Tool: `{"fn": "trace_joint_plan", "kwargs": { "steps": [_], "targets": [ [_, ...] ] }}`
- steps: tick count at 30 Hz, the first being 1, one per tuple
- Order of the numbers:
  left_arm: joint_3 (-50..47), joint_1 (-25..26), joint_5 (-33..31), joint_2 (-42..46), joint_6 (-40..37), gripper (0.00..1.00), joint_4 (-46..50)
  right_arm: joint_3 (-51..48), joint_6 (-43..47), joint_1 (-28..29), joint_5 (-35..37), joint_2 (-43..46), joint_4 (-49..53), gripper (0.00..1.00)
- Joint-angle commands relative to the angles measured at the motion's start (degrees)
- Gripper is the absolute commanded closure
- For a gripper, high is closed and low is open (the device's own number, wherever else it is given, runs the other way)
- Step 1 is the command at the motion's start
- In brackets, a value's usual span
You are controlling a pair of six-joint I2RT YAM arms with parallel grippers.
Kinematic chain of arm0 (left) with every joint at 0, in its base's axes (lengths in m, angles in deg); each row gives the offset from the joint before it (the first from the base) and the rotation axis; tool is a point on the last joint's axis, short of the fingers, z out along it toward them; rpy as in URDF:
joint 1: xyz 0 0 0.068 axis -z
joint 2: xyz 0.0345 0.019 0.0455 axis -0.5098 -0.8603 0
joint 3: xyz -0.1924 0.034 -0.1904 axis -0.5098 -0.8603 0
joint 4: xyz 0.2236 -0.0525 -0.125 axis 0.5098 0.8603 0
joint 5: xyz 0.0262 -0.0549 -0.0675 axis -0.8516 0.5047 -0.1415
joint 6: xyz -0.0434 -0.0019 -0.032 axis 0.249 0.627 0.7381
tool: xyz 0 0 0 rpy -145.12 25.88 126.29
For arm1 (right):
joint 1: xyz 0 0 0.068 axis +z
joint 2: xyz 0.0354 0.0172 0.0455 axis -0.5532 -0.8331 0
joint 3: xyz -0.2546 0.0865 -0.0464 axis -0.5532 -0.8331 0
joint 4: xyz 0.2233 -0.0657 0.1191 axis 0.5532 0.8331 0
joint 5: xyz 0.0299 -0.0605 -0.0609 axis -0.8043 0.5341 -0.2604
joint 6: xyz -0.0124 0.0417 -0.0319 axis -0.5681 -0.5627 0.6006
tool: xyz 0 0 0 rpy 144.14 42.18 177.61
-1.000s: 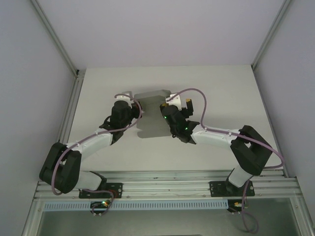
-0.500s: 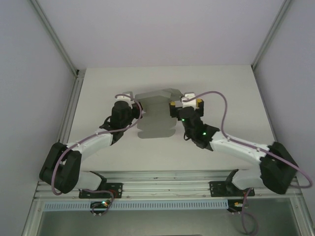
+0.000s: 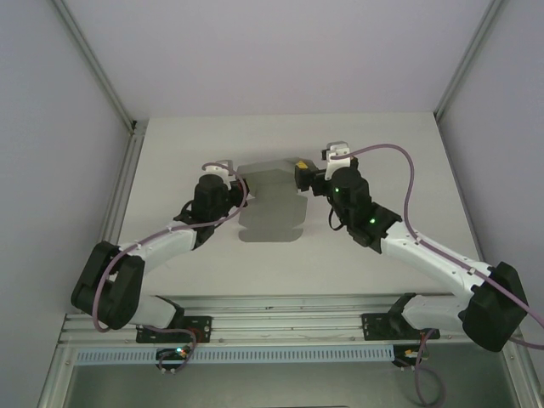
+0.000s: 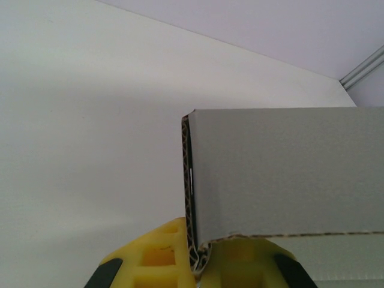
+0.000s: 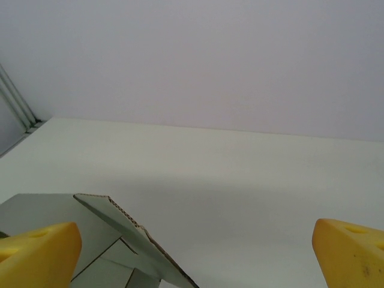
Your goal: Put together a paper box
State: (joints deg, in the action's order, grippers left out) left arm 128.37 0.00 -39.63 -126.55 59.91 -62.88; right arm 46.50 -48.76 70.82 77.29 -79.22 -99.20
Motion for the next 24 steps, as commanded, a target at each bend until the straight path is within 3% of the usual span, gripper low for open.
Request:
{"fn": "trace_joint_plan", "kwargs": {
  "steps": [1,7,11,20,24],
  "targets": [
    [-0.1,-0.4,1.4,0.5,-2.2,1.00,-0.4,-0.9,-0.1,-2.4,-2.6,4.8,2.7,0.00],
    [-0.3,-0.5,2.8,0.5,-3.3,1.00,-0.3,-1.0,-1.2,-11.7,-10.8,11.7,11.0,0.00],
    [-0.2,-0.5,3.6,0.5,-3.0,1.00,-0.6,1.4,0.0,-16.6,-14.9,10.3,18.6,0.00],
    [0.5,-0.5,4.1,1.5,-3.1,1.00,-0.1,5.4,5.5,-19.0,-33.9,1.1,22.2,0.04],
    [0.5,-0.5,3.7,1.6,-3.5,1.00,0.3,4.1,7.1,-19.1,-40.4,1.7,19.5,0.05]
  ]
}}
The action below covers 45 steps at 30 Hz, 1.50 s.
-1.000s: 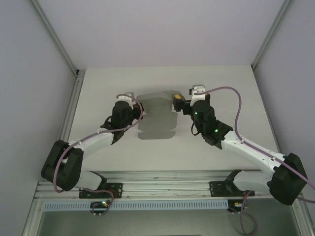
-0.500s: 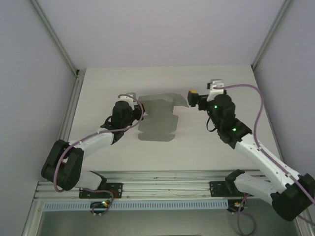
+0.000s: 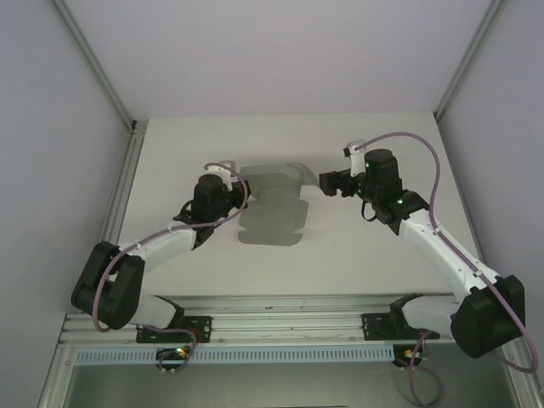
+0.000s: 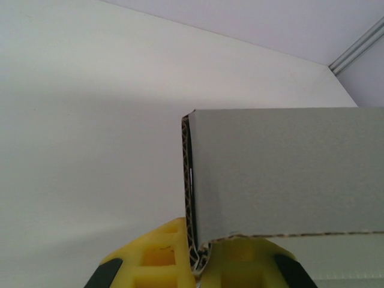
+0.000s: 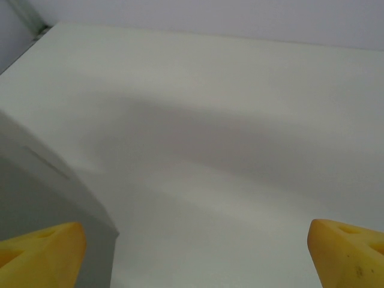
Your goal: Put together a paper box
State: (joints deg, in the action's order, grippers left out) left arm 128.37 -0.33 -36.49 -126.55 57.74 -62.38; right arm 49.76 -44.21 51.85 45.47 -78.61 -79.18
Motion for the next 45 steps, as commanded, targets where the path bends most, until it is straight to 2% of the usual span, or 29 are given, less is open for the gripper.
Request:
{"fn": "trace_joint_plan", "kwargs": {
  "steps": [1,6,10,15,21,24,26,28,30,34,37,39,43,45],
  "targets": [
    [0.5,-0.1,0.5,1.6,-1.4,1.00,0.1,0.5,2.9,-0.1,-9.7,1.5,-1.0,0.06],
    [1.3,-0.1,2.2,0.9,-1.7,1.00,-0.2,1.3,4.5,0.3,-18.7,-0.8,0.9,0.09],
    [1.5,0.0,3.7,0.7,-1.7,1.00,-0.5,3.6,5.1,1.2,-20.0,-4.3,1.5,0.16],
    [1.6,0.1,4.6,0.7,-2.2,1.00,-0.4,5.5,7.3,2.8,-27.6,-7.5,-0.2,0.18],
    [1.9,0.2,5.2,0.7,-2.5,1.00,-0.5,8.0,8.4,4.8,-30.3,-12.3,0.6,0.23],
    [2.0,0.3,5.1,0.7,-2.4,1.00,-0.5,9.1,9.0,6.2,-29.7,-14.6,0.6,0.33],
    [2.1,0.2,5.0,0.7,-2.3,1.00,-0.5,9.7,8.4,7.1,-28.7,-15.7,-0.4,0.34],
    [2.0,0.4,4.8,0.8,-2.1,1.00,-0.4,9.8,7.7,8.2,-25.8,-16.3,-1.6,0.35],
    [2.0,0.3,4.6,1.1,-1.9,1.00,-0.4,9.7,7.0,10.0,-19.9,-16.6,-3.1,0.36],
    [2.2,1.1,1.8,2.0,-1.0,1.00,0.8,8.9,6.2,15.9,3.9,-17.0,-5.9,0.35],
    [2.9,1.7,0.5,2.4,-1.2,1.00,2.2,8.5,7.1,19.9,14.5,-18.4,-8.1,0.36],
    [3.1,2.1,0.6,2.6,-1.2,1.00,2.5,8.3,8.3,21.9,18.9,-19.5,-10.0,0.41],
    [3.1,2.6,0.8,3.1,-0.9,1.00,2.5,9.1,7.5,23.2,30.6,-21.7,-12.9,0.47],
    [3.2,3.1,0.9,3.2,-0.9,1.00,2.5,9.8,7.6,23.3,36.4,-23.3,-14.7,0.55]
  ]
}}
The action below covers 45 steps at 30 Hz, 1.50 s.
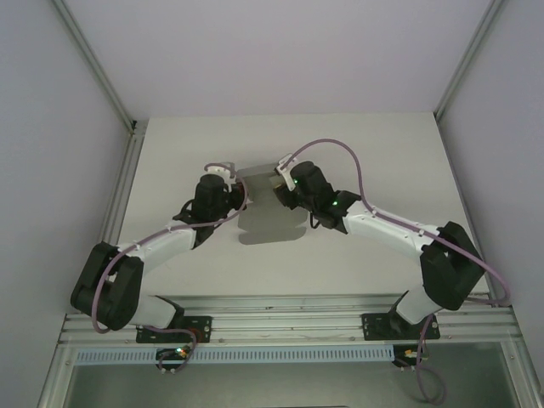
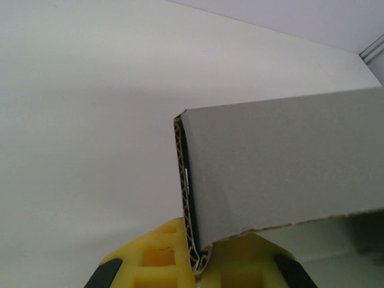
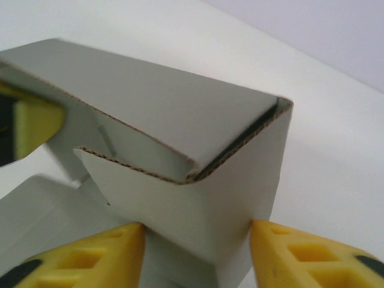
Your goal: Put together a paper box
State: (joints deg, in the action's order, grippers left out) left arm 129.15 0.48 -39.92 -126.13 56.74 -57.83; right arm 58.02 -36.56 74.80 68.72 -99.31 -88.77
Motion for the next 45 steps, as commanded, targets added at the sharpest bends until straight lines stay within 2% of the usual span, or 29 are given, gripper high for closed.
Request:
{"fn": "trace_joint_plan", "kwargs": {
  "steps": [1,6,9,10,11,13,17,21,23,25,29,32,34,35,40,45],
  "targets": [
    [2.6,2.6,4.0,2.9,0.0,1.00,-1.9,1.5,0.3,0.4,15.1,-3.2,-6.6,0.60],
    [3.3,3.1,1.8,3.1,-0.1,1.00,0.1,1.6,1.5,0.4,21.2,-4.6,-11.4,0.84],
    [3.2,3.5,1.0,3.5,0.5,1.00,0.4,2.2,3.3,0.4,29.4,-6.1,-13.6,0.91],
    [3.4,3.6,0.9,3.6,0.5,1.00,0.3,2.6,4.4,0.3,31.6,-6.8,-14.0,0.89],
    [3.4,3.8,0.8,3.6,0.4,1.00,0.3,2.9,5.4,0.2,30.8,-7.3,-13.4,0.85],
    [3.6,3.8,0.7,3.4,0.2,1.00,0.7,2.2,5.9,0.2,26.0,-7.0,-12.9,0.72],
    [3.9,3.8,1.0,3.6,-0.7,1.00,1.6,-0.9,4.3,-1.8,4.2,-2.0,-8.1,0.58],
    [3.7,3.7,2.8,4.5,-2.3,1.00,1.4,-4.1,3.0,-4.6,-9.0,3.5,-6.3,0.39],
    [3.5,3.7,3.7,5.0,-3.2,1.00,1.3,-5.1,2.5,-6.4,-12.4,5.9,-5.2,0.38],
    [3.3,3.6,3.8,5.5,-3.5,1.00,1.4,-5.9,2.5,-7.6,-11.6,7.9,-4.0,0.32],
    [2.9,3.5,4.8,5.8,-4.3,1.00,1.4,-8.4,2.8,-10.3,-13.7,12.2,-4.1,0.27],
    [3.0,3.5,6.7,5.6,-4.4,1.00,1.0,-10.3,3.2,-13.4,-24.3,14.2,-5.4,0.23],
    [3.1,3.4,7.9,5.4,-4.2,1.00,0.6,-11.2,5.6,-14.2,-32.6,15.0,-5.8,0.16],
    [3.2,3.5,8.4,5.3,-4.3,1.00,0.6,-11.4,6.6,-14.2,-34.5,15.1,-6.0,0.13],
    [3.5,3.4,10.5,5.2,-4.1,1.00,0.2,-9.1,8.5,-14.2,-34.6,13.3,-3.7,0.12],
    [3.8,3.6,12.3,5.0,-3.9,1.00,0.2,-7.9,6.2,-14.2,-27.0,10.8,-7.3,0.19]
  ]
}}
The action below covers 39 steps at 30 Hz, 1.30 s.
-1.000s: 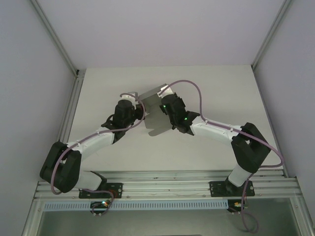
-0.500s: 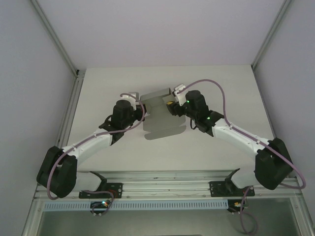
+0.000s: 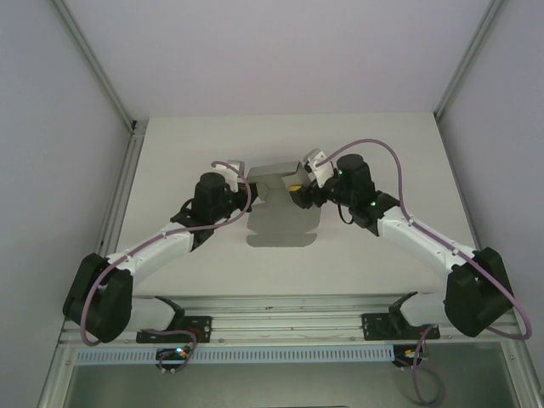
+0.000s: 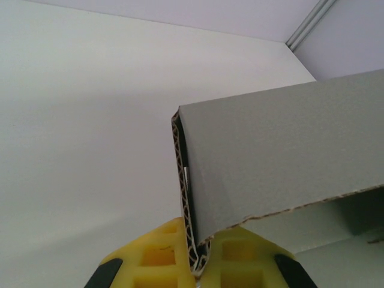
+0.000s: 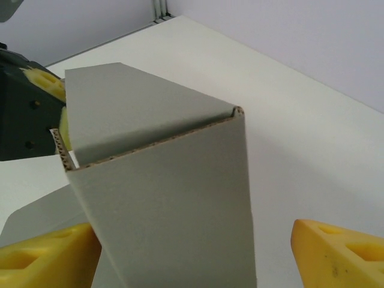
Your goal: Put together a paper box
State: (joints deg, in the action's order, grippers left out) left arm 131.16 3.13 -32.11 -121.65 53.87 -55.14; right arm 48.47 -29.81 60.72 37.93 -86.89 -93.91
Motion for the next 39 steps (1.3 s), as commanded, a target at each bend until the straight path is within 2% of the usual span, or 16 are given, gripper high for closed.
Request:
{"fn": "trace_joint_plan", "kwargs": {
  "steps": [1,3,6,11,13,16,19,23,25,26,29,32,36,39],
  "targets": [
    [2.0,1.0,4.5,0.4,-1.0,1.00,-2.7,1.8,-1.0,0.0,5.4,-2.2,-3.0,0.19],
    [2.4,1.3,4.7,0.0,-0.7,1.00,-2.9,2.9,-1.4,0.8,7.0,-4.6,-3.3,0.22],
    [3.4,1.7,4.8,-0.7,-0.3,1.00,-2.5,3.1,0.1,3.4,13.4,-7.1,-6.8,0.38],
    [4.8,2.5,1.4,-0.8,0.3,1.00,0.0,4.5,3.3,8.0,34.2,-11.1,-11.2,0.86],
    [5.3,2.9,-0.5,-0.8,0.1,1.00,1.4,5.0,3.9,8.7,40.7,-12.5,-12.0,0.95],
    [5.7,3.1,-3.1,-0.8,0.1,1.00,2.9,6.0,4.2,8.9,46.6,-14.4,-11.2,0.97],
    [7.3,3.4,-10.2,-0.8,1.6,1.00,7.7,6.3,4.7,8.9,54.8,-16.2,-12.7,0.97],
    [16.9,3.8,-31.0,-5.0,5.2,1.00,27.5,6.5,6.8,9.7,60.1,-16.9,-15.1,1.00],
    [19.8,3.7,-41.0,-8.7,5.2,1.00,33.3,6.8,6.7,10.1,62.4,-16.4,-15.3,1.00],
    [20.8,3.0,-43.1,-10.1,5.6,1.00,35.5,7.1,6.8,10.2,64.6,-16.5,-15.5,1.00],
    [22.8,0.4,-42.9,-13.2,6.0,1.00,39.2,7.2,10.5,10.1,71.8,-17.4,-18.7,1.00],
    [26.8,0.0,-50.3,-17.1,6.3,1.00,47.0,8.1,15.8,10.1,79.6,-20.3,-23.1,1.00],
    [31.7,0.0,-56.8,-22.7,6.9,1.00,55.9,9.2,17.9,10.7,84.4,-23.4,-26.9,1.00],
    [36.4,0.1,-63.7,-27.9,8.8,1.00,65.0,9.7,16.3,10.8,85.8,-23.4,-26.7,1.00]
  ]
}}
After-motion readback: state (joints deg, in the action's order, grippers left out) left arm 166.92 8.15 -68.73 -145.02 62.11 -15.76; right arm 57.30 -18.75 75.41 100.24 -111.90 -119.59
